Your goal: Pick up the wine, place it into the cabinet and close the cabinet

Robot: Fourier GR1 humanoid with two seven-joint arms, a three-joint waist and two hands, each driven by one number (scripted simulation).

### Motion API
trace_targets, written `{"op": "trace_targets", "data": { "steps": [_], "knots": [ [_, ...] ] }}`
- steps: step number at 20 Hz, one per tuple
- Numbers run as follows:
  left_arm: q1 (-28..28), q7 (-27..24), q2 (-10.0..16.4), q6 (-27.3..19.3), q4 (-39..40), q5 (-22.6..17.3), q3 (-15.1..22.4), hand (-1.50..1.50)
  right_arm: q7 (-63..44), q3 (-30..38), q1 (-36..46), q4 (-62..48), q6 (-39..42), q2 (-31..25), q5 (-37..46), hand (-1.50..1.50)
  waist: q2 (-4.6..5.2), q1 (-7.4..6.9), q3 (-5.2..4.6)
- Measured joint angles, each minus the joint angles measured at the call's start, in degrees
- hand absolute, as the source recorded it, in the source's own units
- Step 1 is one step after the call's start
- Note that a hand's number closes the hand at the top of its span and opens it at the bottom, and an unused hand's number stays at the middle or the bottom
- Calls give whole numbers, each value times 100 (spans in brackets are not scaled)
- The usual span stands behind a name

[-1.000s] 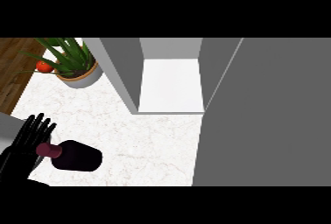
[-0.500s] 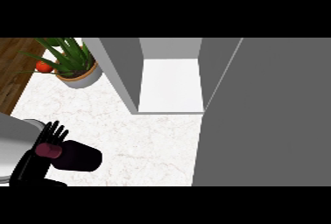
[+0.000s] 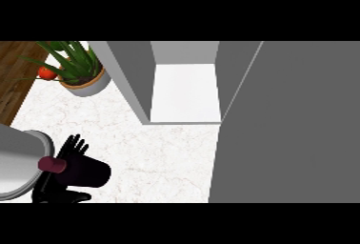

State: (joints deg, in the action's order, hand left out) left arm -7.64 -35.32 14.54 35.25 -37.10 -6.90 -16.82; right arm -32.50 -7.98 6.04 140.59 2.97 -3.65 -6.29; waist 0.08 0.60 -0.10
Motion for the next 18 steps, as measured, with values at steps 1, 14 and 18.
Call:
{"op": "trace_targets", "data": {
  "steps": [1, 14, 18],
  "knots": [
    [-2, -60, -75, -31, 71, 11, 37, -150, -38, 21, 28, 5, -6, -14, 0, -150, -1, 0, 0],
    [-363, -454, -41, 74, 852, -30, 216, -150, -68, 19, 60, 20, 50, 0, 20, -150, -3, 12, 10],
    [-495, -574, -101, 5, 954, -11, 293, -150, -86, -2, 64, 13, 53, 23, 24, -150, -1, 20, 9]
  ]
}}
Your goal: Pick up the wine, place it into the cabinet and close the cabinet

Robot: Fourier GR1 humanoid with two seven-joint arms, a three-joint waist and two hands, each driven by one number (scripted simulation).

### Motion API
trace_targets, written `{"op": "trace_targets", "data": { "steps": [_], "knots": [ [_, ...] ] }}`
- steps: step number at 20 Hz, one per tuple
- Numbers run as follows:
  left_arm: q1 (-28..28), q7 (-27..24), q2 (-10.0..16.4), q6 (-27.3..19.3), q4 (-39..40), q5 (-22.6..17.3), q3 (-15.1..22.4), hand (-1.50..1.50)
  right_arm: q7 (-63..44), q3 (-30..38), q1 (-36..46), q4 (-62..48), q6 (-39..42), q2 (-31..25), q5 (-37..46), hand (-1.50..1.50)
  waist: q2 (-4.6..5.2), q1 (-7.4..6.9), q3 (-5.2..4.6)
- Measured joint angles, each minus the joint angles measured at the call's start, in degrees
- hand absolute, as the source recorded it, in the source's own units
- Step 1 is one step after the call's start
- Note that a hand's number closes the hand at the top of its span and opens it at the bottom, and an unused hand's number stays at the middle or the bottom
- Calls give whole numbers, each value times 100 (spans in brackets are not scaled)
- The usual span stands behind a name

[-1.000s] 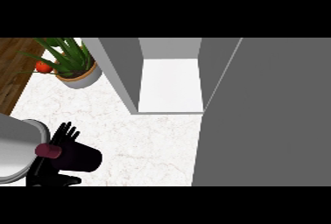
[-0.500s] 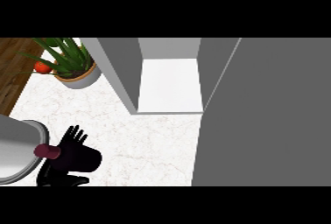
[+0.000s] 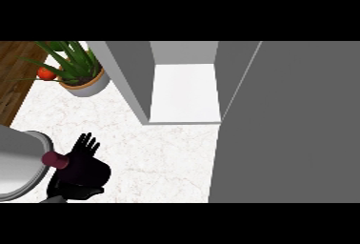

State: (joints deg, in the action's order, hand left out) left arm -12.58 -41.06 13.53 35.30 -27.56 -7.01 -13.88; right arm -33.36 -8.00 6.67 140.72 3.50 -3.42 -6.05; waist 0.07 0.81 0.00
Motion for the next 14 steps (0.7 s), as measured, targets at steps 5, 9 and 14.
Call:
{"op": "trace_targets", "data": {
  "steps": [5, 9, 14],
  "knots": [
    [-124, -158, -137, -174, 58, -57, 22, 150, -70, 20, 68, 3, -32, 14, 11, -150, -2, -14, 0],
    [-218, -159, -161, -117, 133, -188, -4, 150, 24, 33, -62, -8, 54, 15, 8, -150, -9, -17, 14],
    [-392, 16, -252, -76, 238, -352, -29, 150, -119, 117, -57, 26, 89, -36, -24, -150, -9, -7, 15]
  ]
}}
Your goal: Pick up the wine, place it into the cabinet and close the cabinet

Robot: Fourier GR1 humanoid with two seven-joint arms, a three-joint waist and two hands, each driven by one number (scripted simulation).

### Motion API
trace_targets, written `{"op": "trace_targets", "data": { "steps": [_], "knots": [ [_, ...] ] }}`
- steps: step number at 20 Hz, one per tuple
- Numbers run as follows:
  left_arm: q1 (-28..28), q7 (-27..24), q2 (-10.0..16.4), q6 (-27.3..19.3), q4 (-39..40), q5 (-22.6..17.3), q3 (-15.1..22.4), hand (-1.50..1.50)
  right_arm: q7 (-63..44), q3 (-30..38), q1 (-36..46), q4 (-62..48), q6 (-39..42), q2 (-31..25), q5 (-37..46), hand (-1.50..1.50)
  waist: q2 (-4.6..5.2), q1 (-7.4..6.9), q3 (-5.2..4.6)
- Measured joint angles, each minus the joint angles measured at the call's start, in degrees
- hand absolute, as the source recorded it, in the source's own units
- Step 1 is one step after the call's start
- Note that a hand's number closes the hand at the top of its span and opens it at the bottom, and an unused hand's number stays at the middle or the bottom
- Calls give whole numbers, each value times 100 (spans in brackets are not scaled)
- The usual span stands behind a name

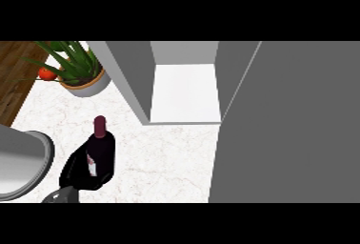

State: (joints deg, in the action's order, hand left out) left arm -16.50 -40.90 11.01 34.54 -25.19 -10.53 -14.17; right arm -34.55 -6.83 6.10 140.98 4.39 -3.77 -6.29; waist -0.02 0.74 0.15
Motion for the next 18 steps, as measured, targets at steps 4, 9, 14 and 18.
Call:
{"op": "trace_targets", "data": {
  "steps": [4, 9, 14, 18],
  "knots": [
    [-55, 178, -37, 140, -62, -78, 68, 150, -40, 90, 22, 5, 39, -21, -23, -150, 2, -10, -14],
    [-106, 176, -310, -489, -201, -381, -177, 150, 165, 4, -111, -60, 81, 81, 21, -150, 1, -41, -16],
    [21, -83, -522, -1107, -446, -630, -413, 150, 173, 83, -188, -22, 150, 35, 5, -150, -5, -55, -14],
    [-7, -93, -697, -1342, -798, -777, -407, 150, 13, 142, -19, -42, 129, 16, -15, -150, -5, -64, -14]
  ]
}}
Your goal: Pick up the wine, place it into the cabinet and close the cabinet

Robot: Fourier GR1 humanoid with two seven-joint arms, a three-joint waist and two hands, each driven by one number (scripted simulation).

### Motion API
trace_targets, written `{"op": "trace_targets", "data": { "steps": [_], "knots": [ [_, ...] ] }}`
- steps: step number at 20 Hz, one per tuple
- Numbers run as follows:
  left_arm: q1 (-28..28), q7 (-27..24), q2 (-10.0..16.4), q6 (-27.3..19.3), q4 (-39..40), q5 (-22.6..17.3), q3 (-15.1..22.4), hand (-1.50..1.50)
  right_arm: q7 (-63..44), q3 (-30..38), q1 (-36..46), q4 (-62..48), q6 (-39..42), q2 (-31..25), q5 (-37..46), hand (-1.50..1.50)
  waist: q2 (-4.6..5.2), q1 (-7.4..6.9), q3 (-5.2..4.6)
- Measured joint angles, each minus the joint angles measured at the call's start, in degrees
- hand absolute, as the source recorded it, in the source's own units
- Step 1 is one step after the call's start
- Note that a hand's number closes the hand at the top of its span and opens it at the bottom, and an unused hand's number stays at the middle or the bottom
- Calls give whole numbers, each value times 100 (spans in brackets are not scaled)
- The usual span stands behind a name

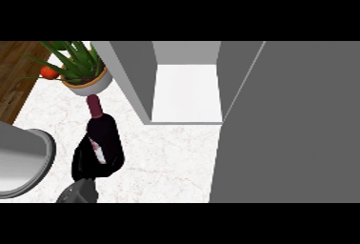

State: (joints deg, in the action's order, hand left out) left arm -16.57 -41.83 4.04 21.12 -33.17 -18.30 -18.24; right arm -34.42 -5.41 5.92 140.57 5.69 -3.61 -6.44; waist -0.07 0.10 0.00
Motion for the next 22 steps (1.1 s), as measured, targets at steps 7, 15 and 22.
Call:
{"op": "trace_targets", "data": {
  "steps": [7, 15, 22],
  "knots": [
    [503, 594, -251, -55, -1199, -124, 409, 150, -89, 186, 60, 9, 66, -36, -77, -150, -8, -23, 3],
    [1126, 1113, -381, -865, -2743, -575, 1857, 150, 159, 71, -158, -41, 158, 90, -88, -150, -9, -17, 2],
    [1353, 1492, -399, -2091, -3739, -1091, 3108, 150, 106, 147, -87, -67, 181, 91, -169, -150, -4, -3, 2]
  ]
}}
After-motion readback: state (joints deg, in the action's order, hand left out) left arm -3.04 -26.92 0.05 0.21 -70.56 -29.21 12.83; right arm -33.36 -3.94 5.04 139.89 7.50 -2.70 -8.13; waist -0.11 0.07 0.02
